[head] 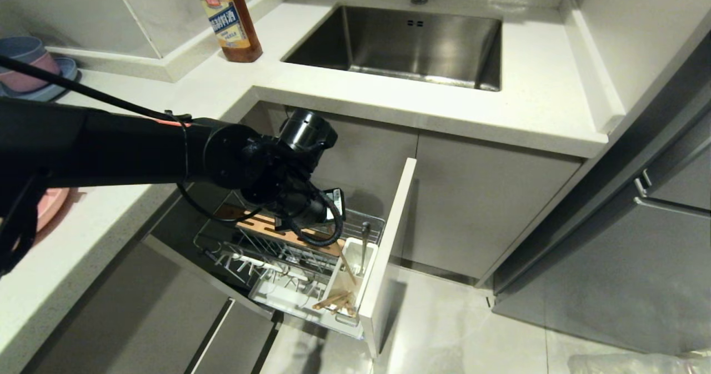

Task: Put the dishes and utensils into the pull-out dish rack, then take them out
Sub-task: Take the chopsticks out of the cupboard

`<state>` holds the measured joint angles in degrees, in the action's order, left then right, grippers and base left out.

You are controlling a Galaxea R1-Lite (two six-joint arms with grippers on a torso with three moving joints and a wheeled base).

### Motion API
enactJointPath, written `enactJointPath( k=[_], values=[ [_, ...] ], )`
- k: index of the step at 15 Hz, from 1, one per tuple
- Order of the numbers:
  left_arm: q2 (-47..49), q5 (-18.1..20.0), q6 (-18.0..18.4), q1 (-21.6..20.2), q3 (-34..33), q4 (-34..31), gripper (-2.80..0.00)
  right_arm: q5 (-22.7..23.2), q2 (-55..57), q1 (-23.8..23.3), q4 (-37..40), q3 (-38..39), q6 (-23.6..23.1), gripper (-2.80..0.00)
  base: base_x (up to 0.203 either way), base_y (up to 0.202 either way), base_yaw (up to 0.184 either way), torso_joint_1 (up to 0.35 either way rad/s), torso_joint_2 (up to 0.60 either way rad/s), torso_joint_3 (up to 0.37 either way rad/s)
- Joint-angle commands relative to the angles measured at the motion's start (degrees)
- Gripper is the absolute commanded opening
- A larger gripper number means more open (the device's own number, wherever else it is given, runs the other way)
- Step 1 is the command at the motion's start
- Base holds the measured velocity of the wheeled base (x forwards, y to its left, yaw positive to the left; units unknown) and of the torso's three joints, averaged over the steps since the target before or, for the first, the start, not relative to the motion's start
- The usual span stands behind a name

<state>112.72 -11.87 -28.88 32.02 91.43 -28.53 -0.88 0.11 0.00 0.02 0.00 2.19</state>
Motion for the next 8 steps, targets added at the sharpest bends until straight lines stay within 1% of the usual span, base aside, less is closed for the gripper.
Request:
enactJointPath(
  k=[1,3,8],
  values=[
    [-1.8,-0.9,0.0,0.0,-0.4,-0.1,-2.8,0.0,0.0,0.0,0.0,0.2,0.0,-2.8,0.0,0.0,0.0,0.0,0.0,0.0],
    [-3.2,-1.6,0.3,0.0,-0.8,-0.2,-2.8,0.0,0.0,0.0,0.1,0.2,0.0,-2.8,0.0,0.0,0.0,0.0,0.0,0.0],
    [-7.3,-1.7,0.6,-0.1,-1.2,-0.3,-2.8,0.0,0.0,0.0,0.0,0.2,0.0,-2.8,0.0,0.0,0.0,0.0,0.0,0.0]
  ],
)
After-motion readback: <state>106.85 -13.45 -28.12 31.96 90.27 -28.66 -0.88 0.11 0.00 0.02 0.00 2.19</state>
